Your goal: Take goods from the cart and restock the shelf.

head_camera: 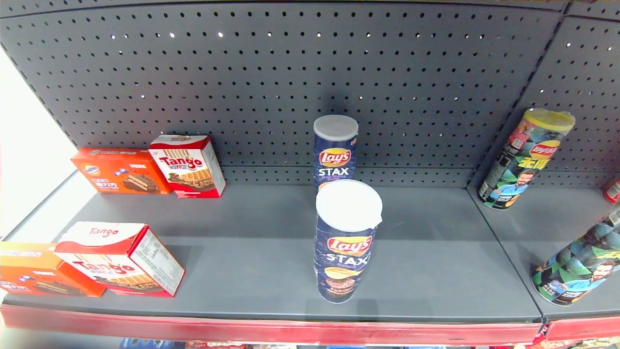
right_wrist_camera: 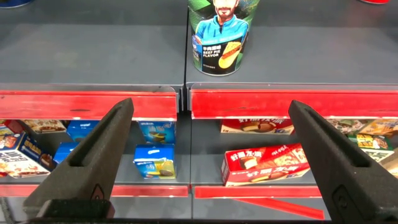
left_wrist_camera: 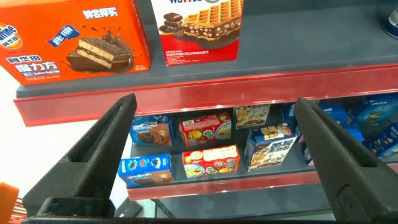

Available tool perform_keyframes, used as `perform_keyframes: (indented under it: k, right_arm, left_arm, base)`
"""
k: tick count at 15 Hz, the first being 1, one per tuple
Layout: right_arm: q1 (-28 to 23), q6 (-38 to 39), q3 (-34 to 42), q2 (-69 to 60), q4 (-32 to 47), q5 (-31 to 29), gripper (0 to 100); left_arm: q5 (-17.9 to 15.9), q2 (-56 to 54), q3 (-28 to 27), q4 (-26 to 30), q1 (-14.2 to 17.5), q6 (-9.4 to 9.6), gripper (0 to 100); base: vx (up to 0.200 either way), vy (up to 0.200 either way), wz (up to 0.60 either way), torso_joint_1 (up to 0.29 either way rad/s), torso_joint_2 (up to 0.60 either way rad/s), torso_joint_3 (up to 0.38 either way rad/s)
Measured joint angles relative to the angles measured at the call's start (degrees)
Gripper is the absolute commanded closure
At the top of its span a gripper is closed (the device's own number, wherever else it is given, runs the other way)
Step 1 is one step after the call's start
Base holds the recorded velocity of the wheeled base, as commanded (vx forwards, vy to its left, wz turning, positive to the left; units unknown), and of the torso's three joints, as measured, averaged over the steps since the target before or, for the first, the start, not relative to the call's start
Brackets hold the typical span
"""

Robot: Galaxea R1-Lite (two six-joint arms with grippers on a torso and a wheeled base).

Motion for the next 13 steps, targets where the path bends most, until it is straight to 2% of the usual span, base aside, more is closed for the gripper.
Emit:
perform_keyframes:
  k: [13]
  right_arm:
    - [0.05, -0.02, 0.0, -0.02, 0.0, 0.11, 0]
  left_arm:
    - [0.11, 0.0, 0.0, 0.0, 0.0, -0.3, 0]
  base:
    - [0.0, 0.0, 0.0, 0.0, 0.0, 0.0]
